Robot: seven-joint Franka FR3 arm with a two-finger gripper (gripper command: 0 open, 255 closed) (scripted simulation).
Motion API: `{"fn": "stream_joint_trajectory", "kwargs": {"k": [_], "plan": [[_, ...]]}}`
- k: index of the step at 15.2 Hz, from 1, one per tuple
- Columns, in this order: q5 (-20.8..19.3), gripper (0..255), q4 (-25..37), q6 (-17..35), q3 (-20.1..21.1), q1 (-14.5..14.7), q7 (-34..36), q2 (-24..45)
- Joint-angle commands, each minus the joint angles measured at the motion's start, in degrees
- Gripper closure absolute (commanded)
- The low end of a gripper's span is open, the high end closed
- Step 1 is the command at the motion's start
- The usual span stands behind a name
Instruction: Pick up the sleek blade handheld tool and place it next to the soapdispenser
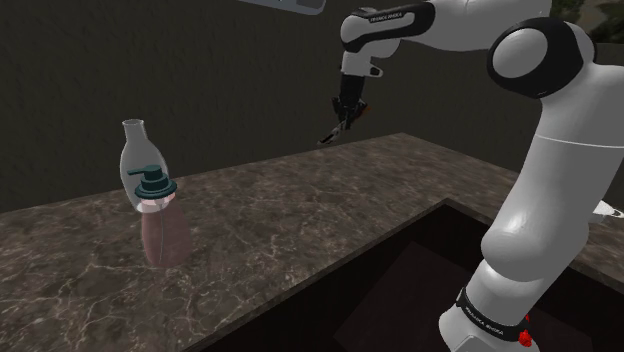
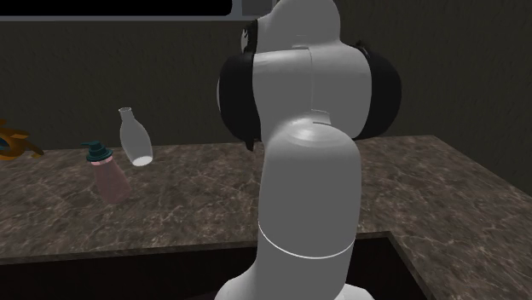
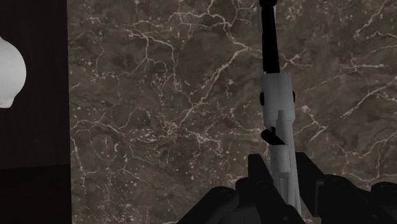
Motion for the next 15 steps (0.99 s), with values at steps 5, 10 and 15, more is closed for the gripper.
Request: {"fn": "stream_joint_trajectory", "kwargs": {"k": [5, 10, 15], "plan": [[0.0, 255, 5.4, -4.8, 0.0, 0.0, 0.3, 0.6], [-0.1, 255, 10.5, -9.0, 0.0, 0.0, 0.6, 1.5], [-0.1, 255, 16.5, -13.5, 0.0, 0.0, 0.9, 3.0]]}}
